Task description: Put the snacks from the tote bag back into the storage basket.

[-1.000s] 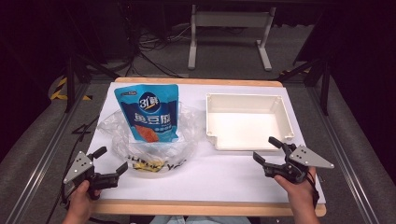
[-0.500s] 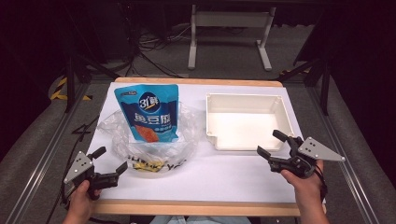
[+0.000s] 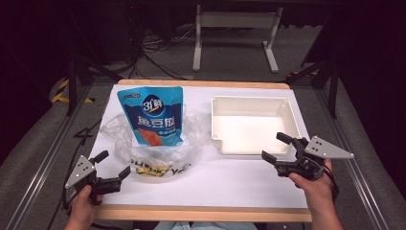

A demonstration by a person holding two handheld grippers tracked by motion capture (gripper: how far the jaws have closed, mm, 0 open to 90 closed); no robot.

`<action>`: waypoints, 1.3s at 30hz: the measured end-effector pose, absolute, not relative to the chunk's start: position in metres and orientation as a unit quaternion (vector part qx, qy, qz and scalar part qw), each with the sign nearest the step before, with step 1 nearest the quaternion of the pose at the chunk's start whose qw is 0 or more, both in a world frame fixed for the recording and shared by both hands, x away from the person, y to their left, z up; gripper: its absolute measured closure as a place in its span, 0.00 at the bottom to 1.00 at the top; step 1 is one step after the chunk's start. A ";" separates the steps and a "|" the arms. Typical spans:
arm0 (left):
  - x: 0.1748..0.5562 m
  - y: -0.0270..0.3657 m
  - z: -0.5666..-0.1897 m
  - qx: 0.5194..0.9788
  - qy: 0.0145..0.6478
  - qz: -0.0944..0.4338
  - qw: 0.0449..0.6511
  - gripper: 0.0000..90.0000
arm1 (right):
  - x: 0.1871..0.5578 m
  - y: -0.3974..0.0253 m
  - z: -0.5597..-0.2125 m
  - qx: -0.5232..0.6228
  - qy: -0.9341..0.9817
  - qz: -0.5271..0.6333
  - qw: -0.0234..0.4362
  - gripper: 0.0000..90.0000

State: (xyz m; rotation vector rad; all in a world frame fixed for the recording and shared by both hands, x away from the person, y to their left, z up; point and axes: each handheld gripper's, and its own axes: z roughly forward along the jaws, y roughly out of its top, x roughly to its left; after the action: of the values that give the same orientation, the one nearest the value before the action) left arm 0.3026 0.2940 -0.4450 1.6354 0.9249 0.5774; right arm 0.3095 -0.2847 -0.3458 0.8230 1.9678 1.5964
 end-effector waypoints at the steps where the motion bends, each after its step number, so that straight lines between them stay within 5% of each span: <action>1: 0.303 0.294 -0.445 0.692 0.392 0.245 0.554 0.00 | 0.310 -0.283 -0.345 0.298 0.717 0.585 0.236 0.18; 24: 0.302 0.295 -0.445 0.693 0.391 0.246 0.554 0.00 | 0.341 -0.233 -0.323 0.229 0.743 0.591 0.215 0.21; 39: 0.302 0.295 -0.445 0.691 0.389 0.245 0.558 0.00 | 0.365 -0.180 -0.309 0.200 0.757 0.593 0.188 0.11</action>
State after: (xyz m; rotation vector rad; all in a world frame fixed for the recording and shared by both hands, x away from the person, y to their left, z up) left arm 0.3023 0.2948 -0.4451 1.6297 0.9178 0.5789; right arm 0.3646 -0.1799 -0.3087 0.5614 2.1282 1.6692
